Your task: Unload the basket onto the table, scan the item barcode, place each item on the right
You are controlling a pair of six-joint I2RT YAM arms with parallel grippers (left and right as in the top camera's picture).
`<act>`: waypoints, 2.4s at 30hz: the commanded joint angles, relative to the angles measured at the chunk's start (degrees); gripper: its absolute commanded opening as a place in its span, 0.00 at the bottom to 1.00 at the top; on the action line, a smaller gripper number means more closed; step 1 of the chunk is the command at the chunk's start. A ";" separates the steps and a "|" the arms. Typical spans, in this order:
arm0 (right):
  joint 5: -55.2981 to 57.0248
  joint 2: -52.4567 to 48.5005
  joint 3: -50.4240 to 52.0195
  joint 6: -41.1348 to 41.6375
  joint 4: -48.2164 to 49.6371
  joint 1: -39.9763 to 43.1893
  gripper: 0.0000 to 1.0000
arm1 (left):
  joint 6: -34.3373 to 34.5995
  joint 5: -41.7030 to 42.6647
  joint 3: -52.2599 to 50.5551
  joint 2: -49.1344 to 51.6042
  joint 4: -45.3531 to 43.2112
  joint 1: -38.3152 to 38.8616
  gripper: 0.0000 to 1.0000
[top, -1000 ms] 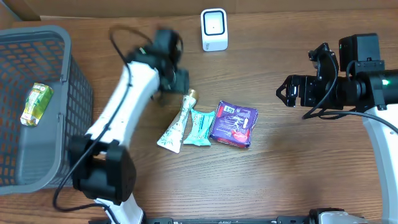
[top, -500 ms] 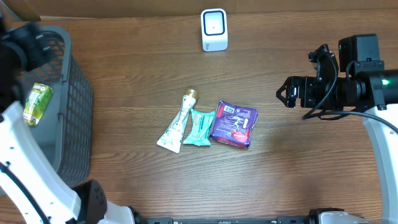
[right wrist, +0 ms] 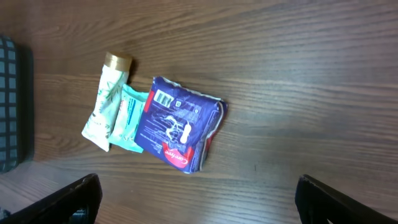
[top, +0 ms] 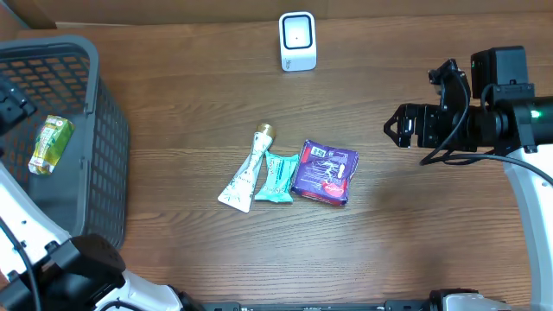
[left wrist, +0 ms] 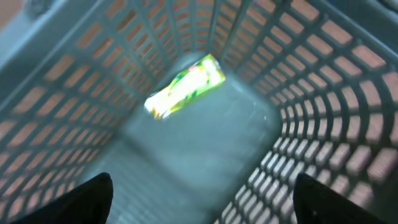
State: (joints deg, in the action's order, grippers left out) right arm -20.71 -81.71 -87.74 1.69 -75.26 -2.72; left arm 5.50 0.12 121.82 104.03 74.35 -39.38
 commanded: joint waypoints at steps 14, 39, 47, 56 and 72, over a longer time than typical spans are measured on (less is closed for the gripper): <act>0.72 0.24 -1.09 -0.17 0.55 -0.22 1.00 | -13.92 0.94 -26.14 6.12 -36.46 0.02 0.82; 0.70 0.24 -1.09 0.07 -0.13 -0.22 1.00 | -32.52 0.26 -27.50 21.88 -43.60 -0.09 0.73; 0.68 0.24 -1.09 0.52 -0.09 -0.22 1.00 | -32.52 -2.21 -27.50 21.99 -46.45 -0.13 0.63; 0.68 0.24 -1.09 0.50 -0.31 -0.22 1.00 | -31.08 -9.03 -27.54 21.99 -48.43 -0.15 0.64; 0.70 0.24 -1.09 0.50 -0.70 -0.22 1.00 | -26.88 -7.48 -29.18 22.08 -48.70 0.63 0.04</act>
State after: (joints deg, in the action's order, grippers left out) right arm -20.29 -81.71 -87.74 1.93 -75.96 -2.72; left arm -24.03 -7.60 93.32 124.62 24.82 -39.38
